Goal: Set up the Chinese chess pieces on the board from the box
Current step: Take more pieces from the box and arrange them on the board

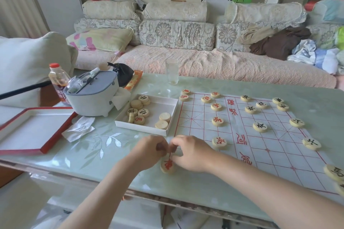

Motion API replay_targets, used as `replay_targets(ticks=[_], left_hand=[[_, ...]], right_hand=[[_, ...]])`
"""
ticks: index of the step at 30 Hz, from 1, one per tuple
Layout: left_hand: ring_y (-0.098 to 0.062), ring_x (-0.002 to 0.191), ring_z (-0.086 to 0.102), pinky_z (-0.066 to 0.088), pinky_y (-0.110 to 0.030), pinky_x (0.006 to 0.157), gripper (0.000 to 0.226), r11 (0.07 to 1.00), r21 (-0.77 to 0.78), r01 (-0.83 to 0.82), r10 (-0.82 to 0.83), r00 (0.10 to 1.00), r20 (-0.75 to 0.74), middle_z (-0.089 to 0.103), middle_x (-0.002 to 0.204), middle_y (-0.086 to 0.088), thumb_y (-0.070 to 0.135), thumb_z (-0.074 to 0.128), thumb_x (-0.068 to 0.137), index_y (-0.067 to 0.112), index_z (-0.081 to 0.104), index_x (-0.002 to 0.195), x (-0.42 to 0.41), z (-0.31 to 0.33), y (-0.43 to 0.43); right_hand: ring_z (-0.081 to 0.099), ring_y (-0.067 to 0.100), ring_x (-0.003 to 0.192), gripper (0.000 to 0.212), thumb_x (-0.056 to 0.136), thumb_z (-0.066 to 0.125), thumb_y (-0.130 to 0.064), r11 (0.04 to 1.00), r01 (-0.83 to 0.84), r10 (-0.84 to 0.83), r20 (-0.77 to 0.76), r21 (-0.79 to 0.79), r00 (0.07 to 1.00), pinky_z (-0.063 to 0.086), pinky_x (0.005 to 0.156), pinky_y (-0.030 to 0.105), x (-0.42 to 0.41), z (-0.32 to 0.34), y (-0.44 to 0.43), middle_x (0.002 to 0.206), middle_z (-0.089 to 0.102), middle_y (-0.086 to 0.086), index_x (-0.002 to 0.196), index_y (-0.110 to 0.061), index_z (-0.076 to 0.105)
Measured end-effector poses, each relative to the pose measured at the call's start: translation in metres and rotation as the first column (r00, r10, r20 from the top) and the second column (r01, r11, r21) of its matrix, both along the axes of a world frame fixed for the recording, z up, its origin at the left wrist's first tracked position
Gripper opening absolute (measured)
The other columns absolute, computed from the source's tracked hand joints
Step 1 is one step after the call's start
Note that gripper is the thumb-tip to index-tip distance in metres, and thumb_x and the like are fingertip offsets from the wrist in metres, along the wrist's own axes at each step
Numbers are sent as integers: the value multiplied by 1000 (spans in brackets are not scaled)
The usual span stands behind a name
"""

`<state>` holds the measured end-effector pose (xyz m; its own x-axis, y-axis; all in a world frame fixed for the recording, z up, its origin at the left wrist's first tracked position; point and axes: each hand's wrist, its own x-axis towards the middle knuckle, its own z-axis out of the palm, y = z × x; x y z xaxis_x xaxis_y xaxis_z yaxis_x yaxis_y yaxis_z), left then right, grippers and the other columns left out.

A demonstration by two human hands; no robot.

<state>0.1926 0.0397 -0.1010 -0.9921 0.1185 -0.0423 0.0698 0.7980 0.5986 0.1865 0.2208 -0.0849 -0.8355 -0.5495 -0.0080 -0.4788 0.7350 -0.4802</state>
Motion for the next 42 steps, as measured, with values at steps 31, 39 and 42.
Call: replay_targets(ticks=[31, 39, 42], left_hand=[[-7, 77, 55, 43, -18, 71, 18, 995, -81, 62, -69, 993, -90, 58, 91, 13, 17, 68, 84, 30, 68, 97, -25, 10, -35], [-25, 104, 47, 46, -37, 84, 27, 942, -123, -313, 231, 867, -441, 55, 106, -1, 18, 55, 87, 29, 66, 109, -64, 21, -76], [-28, 112, 44, 43, -38, 91, 35, 916, -229, -331, 259, 920, -293, 55, 115, -2, 25, 50, 91, 38, 57, 122, -77, 11, -99]], right_hand=[[57, 3, 90, 12, 88, 66, -41, 996, 3, -7, -52, -88, 999, 49, 84, 32, -24, -1, -11, 106, 59, -15, 98, -33, 67], [61, 10, 94, 14, 91, 61, -20, 988, 80, -90, -69, -128, 994, 50, 86, 29, -79, 12, -67, 104, 65, -14, 99, -29, 69], [60, 10, 102, 22, 90, 59, -16, 993, 81, -88, -84, -89, 993, 46, 86, 25, -100, 19, -91, 112, 67, -12, 105, -29, 70]])
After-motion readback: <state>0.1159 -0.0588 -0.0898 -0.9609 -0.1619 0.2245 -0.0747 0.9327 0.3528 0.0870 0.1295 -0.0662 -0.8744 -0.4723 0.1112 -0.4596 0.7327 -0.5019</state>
